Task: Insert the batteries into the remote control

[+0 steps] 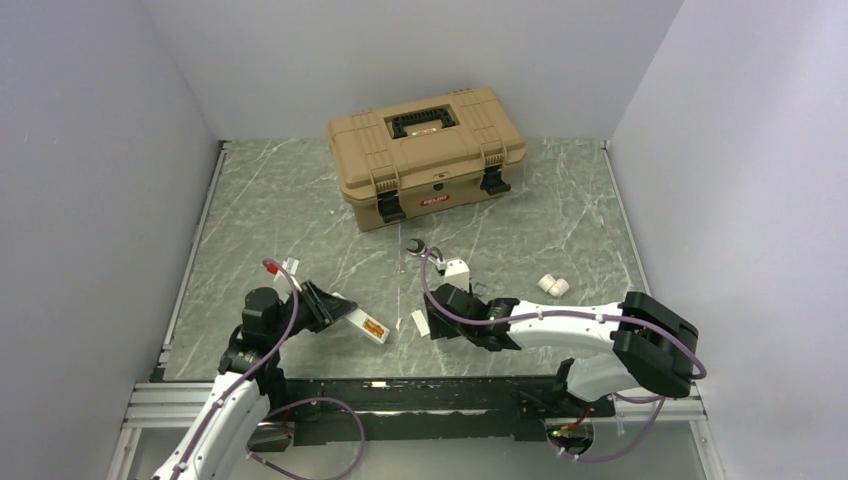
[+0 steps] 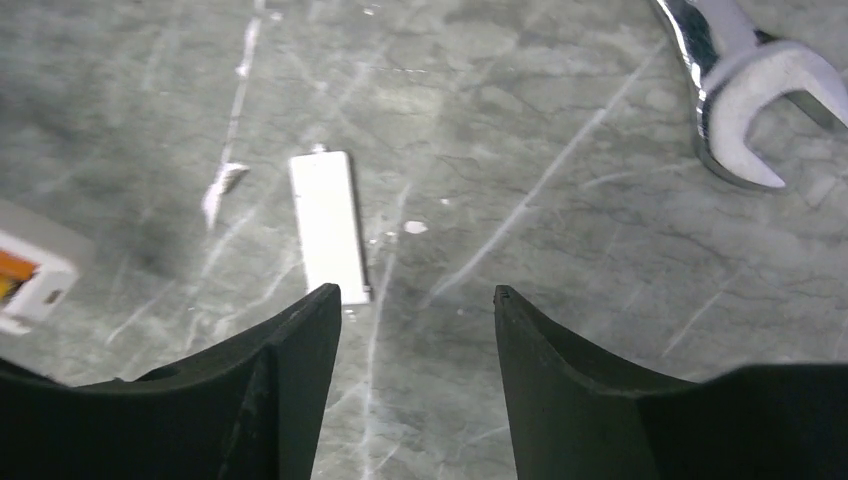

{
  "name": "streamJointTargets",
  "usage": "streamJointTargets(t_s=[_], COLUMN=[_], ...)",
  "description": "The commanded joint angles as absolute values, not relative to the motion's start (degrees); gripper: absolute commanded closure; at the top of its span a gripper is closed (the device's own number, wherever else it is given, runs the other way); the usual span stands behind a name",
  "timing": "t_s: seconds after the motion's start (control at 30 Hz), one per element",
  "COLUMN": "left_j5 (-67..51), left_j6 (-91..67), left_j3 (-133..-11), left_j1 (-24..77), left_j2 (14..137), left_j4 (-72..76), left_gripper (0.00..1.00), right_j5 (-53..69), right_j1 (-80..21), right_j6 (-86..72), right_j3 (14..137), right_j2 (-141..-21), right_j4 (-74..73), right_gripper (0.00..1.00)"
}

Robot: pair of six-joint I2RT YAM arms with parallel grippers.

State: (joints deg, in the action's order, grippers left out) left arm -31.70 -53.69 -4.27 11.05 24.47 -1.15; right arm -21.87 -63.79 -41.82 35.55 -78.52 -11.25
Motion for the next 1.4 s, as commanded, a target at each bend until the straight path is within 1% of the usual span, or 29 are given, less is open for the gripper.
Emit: streamJointTargets(t_s=[0.0,0.07,0.17,0.3,0.43,0.6,0.77,0.83,1.1,1.37], left_j5=[-32.87,-32.87,-33.05,-33.05,-32.96,-33.17,-33.10,-33.06,-33.08,-33.14], left_j6=[-53.57,-53.72,-53.88,-53.50,-53.35,-53.26,-53.37,-53.42,-53.35,-53.74], left_j3=[-4.60,-4.36,-4.05,-4.28,-4.61,-4.92,-4.75,-4.62,-4.57,-4.14], left_j1=[10.72,10.73,10.77,10.73,10.72,10.72,10.74,10.72,10.73,10.72], left_j2=[23.64,23.34,23.17,22.60,22.44,22.94,22.80,22.68,22.41,22.39], left_j4=[1.15,1.12,1.10,0.18,0.09,0.12,0.18,0.14,0.12,0.56], left_gripper=[0.99,0.99,0.99,0.99,0.99,0.99,0.99,0.99,0.99,0.99], right_j5=[-23.13,-22.42,-22.41,-24.82,-25.29,-25.97,-24.23,-23.73,-22.16,-22.58], right_j1=[-66.15,-67.45,-70.04,-71.56,-71.58,-71.59,-71.58,-71.62,-71.67,-71.50], right_j6=[-40.27,-38.02,-35.80,-36.02,-35.11,-34.74,-34.87,-35.14,-35.78,-36.84], right_j3=[36.29,37.47,39.88,42.88,44.10,46.46,45.80,45.82,46.05,46.23], right_j2=[-76.97,-78.31,-81.35,-85.52,-87.47,-90.59,-91.12,-91.39,-93.53,-94.79], right_j4=[-5.56,-5.49,-6.31,-9.66,-9.74,-12.71,-11.48,-11.60,-12.68,-15.51], right_gripper=[0.37,0.34,0.31,0.31,0.31,0.36,0.48,0.51,0.58,0.59])
